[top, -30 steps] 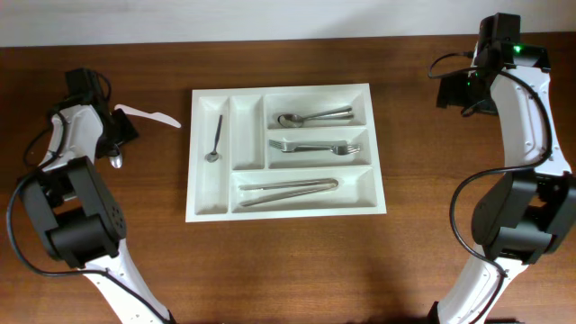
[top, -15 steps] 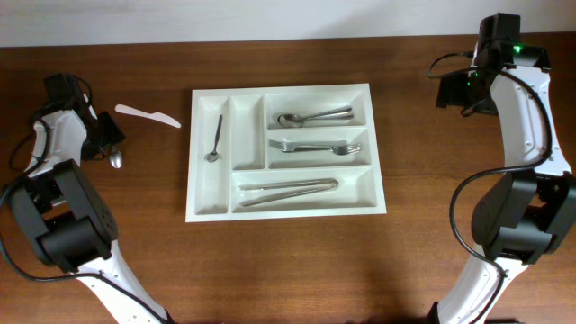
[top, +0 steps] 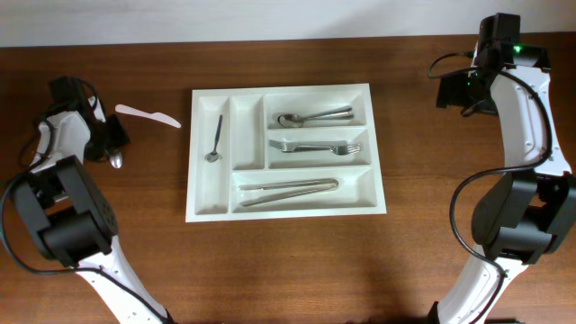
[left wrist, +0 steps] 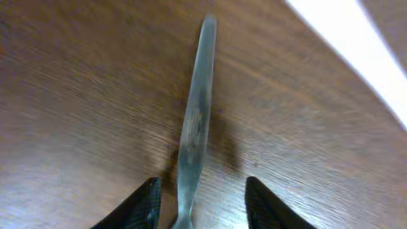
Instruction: Pack container
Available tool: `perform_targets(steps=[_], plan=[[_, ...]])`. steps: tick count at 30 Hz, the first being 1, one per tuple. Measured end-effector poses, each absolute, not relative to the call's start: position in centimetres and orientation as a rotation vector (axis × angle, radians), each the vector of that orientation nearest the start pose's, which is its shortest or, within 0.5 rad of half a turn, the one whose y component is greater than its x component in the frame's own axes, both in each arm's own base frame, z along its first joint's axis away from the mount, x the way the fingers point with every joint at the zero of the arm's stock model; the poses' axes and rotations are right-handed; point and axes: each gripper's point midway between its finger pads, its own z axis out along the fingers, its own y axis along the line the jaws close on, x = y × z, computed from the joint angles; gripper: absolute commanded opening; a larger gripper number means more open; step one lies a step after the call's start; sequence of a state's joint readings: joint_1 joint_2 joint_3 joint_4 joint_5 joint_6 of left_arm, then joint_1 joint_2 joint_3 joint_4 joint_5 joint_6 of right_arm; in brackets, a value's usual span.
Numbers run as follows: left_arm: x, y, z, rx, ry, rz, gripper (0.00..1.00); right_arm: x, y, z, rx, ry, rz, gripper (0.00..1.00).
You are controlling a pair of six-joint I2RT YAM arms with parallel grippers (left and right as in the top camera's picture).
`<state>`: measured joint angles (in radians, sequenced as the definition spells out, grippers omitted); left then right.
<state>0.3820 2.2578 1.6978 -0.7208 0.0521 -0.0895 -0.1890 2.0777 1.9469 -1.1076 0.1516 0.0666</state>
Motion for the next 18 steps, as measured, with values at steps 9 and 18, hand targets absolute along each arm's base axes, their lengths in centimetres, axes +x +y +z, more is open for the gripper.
perform_targets(steps=[9, 18], plan=[[46.52, 17.62, 0.19, -0.642, 2.775, -0.019, 0.02, 46.52, -11.54, 14.13, 0.394, 2.782, -0.242, 0.99], [45.70, 16.84, 0.19, -0.683, 2.809, -0.069, 0.02, 46.51, -11.55, 14.13, 0.394, 2.782, -0.242, 0.99]])
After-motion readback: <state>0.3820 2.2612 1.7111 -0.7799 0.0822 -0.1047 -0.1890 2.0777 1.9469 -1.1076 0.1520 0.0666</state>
